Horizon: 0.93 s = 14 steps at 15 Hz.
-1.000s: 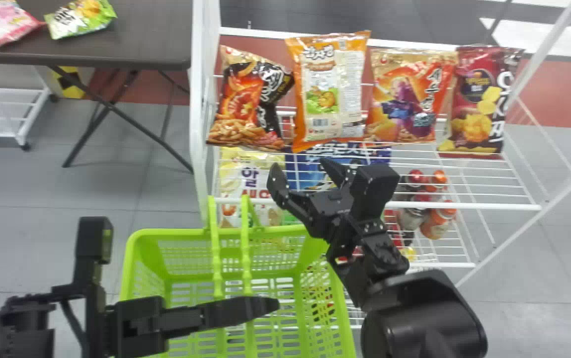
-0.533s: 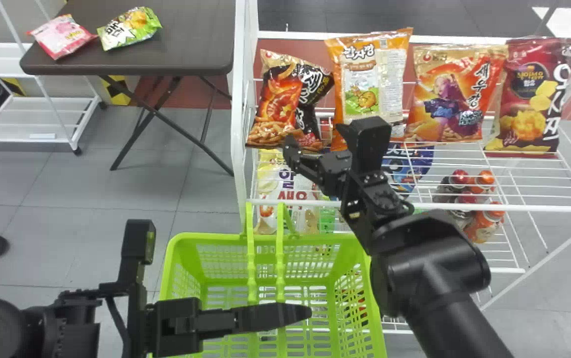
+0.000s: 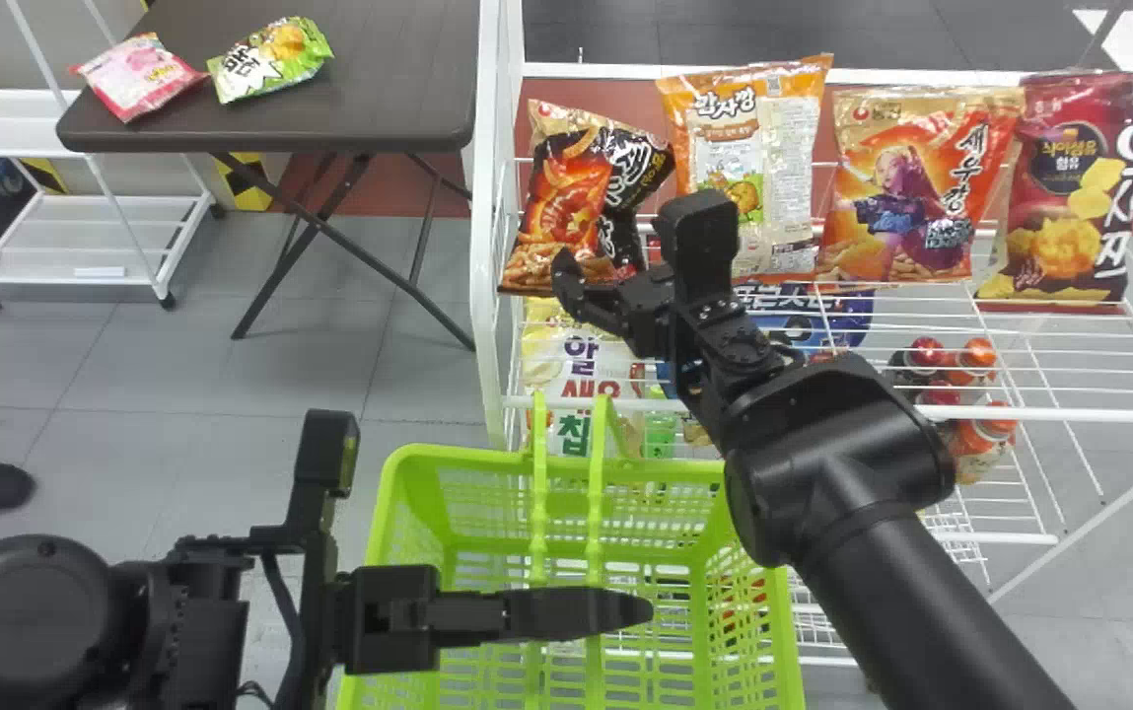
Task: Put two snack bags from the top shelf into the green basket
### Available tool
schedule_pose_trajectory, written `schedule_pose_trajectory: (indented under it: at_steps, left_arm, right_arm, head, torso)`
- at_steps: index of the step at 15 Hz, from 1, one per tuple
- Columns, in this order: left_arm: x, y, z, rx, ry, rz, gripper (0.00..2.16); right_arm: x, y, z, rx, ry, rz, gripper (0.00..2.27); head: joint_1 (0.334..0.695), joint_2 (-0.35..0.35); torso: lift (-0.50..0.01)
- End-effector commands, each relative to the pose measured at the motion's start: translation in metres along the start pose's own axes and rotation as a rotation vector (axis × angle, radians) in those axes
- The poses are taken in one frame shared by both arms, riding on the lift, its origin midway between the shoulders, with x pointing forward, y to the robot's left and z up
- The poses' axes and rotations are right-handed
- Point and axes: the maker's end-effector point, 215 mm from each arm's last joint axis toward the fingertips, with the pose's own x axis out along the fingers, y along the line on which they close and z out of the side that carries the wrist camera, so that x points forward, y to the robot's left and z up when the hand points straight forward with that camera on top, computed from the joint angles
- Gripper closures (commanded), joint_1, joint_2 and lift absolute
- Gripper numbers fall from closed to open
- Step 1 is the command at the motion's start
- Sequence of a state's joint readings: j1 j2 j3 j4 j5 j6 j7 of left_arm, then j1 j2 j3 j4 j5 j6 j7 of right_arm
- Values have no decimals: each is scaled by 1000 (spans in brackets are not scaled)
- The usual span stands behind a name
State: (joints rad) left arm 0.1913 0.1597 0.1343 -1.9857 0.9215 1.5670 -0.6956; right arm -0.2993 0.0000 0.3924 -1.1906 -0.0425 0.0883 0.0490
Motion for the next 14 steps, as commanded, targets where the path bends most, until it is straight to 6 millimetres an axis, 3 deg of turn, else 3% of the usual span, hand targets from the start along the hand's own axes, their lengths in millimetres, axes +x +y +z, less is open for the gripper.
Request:
schedule_pose_trajectory:
  at_steps: [1, 3, 5, 7, 9, 10, 14]
  left_arm:
    - [1, 2, -1, -10, 5, 1, 2148]
    - [0, 4, -1, -13, 4, 4, 2148]
    - [1, 3, 1, -9, 3, 3, 2148]
    - [1, 3, 1, -9, 2, 3, 2148]
    - [0, 4, 2, -9, 2, 5, 2148]
    - [0, 4, 3, -9, 2, 3, 2148]
    - [1, 6, 4, -17, 3, 0, 2148]
  right_arm:
    - [10, -5, -11, -47, 25, 2, 56]
    - [19, -9, -11, -74, 35, 14, 56]
    - [29, -11, 2, -95, 25, 43, 110]
    - [34, -5, 8, -117, 29, 85, 626]
    - [34, -3, -5, -123, 73, 99, 1760]
    - [34, -1, -8, -136, 82, 101, 1949]
    - [32, -2, -14, -161, 88, 96, 2192]
  head:
    - [695, 23]
    - [695, 23]
    - [695, 21]
    - [695, 25]
    - [695, 31]
    - [695, 35]
    - [695, 35]
  torso:
    - [-1]
    - [-1]
    - [-1]
    - [-1]
    - [-1]
    - [-1]
    - [-1]
